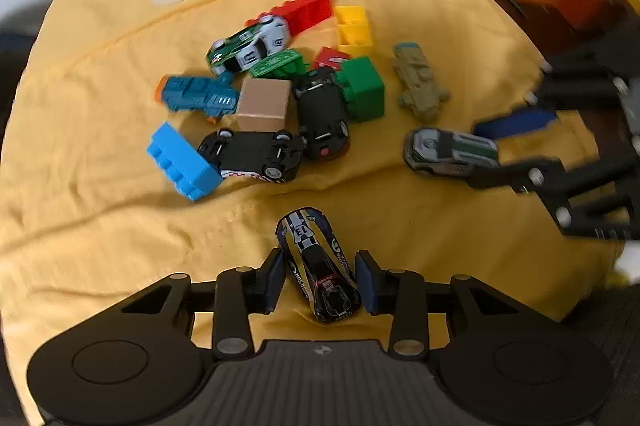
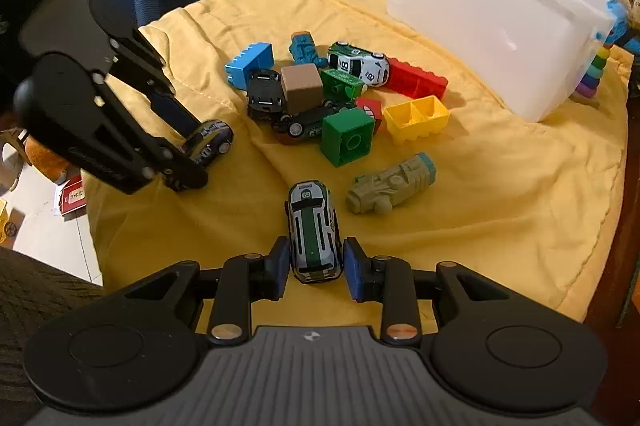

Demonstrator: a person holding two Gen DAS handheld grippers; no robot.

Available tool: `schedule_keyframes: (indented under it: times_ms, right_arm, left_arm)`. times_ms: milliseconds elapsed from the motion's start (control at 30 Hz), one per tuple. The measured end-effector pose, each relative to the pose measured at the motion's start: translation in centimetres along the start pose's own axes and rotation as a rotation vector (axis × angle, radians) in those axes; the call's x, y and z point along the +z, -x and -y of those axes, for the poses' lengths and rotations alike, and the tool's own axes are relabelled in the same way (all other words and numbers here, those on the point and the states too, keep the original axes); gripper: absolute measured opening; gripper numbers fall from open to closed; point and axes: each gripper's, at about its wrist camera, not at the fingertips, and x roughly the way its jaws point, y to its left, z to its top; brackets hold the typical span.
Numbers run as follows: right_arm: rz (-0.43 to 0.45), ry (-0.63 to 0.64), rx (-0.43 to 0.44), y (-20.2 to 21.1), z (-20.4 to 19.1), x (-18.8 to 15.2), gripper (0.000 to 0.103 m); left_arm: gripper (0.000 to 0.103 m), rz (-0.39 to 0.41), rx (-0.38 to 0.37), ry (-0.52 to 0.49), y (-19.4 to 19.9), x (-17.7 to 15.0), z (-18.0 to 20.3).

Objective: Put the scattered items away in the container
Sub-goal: 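Carry the black-yellow car with the left tool into the bin while the right tool carries the grey-green car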

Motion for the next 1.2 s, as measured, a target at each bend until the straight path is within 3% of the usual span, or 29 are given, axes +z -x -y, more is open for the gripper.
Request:
schedule_keyframes:
  times_ms: [133, 233, 300, 333, 367, 400, 500, 600, 733, 833, 967, 1067, 1200]
  right_arm:
    - [0.003, -0.022, -0.016, -0.4, 0.1, -0.2, 0.040]
    - [0.013, -0.012, -0.011, -0.6, 0.0, -0.1, 0.042]
    - [0.009, 0.001, -0.004, -1.2, -0.3, 0.0, 0.043]
    - [-0.004, 0.013, -0.006, -1.5, -0.5, 0.0, 0.043]
    - [-0.010, 0.036, -0.014, -1.8, -0.8, -0.1, 0.042]
    - [-0.003, 0.054, -0.015, -1.7, -1.0, -0.2, 0.033]
    - [-0.008, 0.053, -0.015, -1.3, -1.2, 0.1, 0.032]
    - [0.036, 0.039, -0.033, 0.5, -0.9, 1.0, 0.032]
    - [0.142, 0.020, -0.116, 3.8, 0.0, 3.5, 0.032]
    - [0.226, -0.019, -0.200, 5.9, 1.5, 6.4, 0.032]
    - [0.305, -0.078, -0.323, 7.1, 4.0, 10.5, 0.032]
    - [0.332, -0.169, -0.372, 6.7, 6.9, 13.9, 0.032]
    - [0.295, -0.278, -0.451, 4.1, 10.7, 17.2, 0.032]
  left_arm:
    - [0.051, 0.049, 0.096, 0.048, 0.1, 0.4, 0.8]
    - [0.055, 0.053, 0.043, 0.129, 0.5, -1.6, 0.0]
    - [0.056, 0.050, 0.061, 0.181, -0.4, -1.9, 0.3]
    - [0.054, 0.075, 0.070, 0.212, -0.6, -2.2, 0.7]
    - [0.043, 0.091, 0.067, 0.237, -0.4, -2.6, 0.7]
    - [0.033, 0.103, 0.067, 0.240, -0.3, -2.6, 0.7]
    - [0.033, 0.135, 0.047, 0.233, -0.1, -2.6, 0.9]
    - [0.033, 0.194, 0.022, 0.211, 2.5, -1.9, -0.4]
    - [0.033, 0.330, 0.022, 0.159, 6.9, 0.8, -2.0]
    - [0.033, 0.448, 0.039, 0.106, 9.4, 4.8, -3.4]
    - [0.033, 0.539, 0.028, 0.078, 10.7, 10.6, -5.5]
    - [0.033, 0.561, 0.074, 0.044, 11.1, 14.9, -6.7]
    - [0.033, 0.496, 0.066, 0.040, 7.7, 20.5, -8.7]
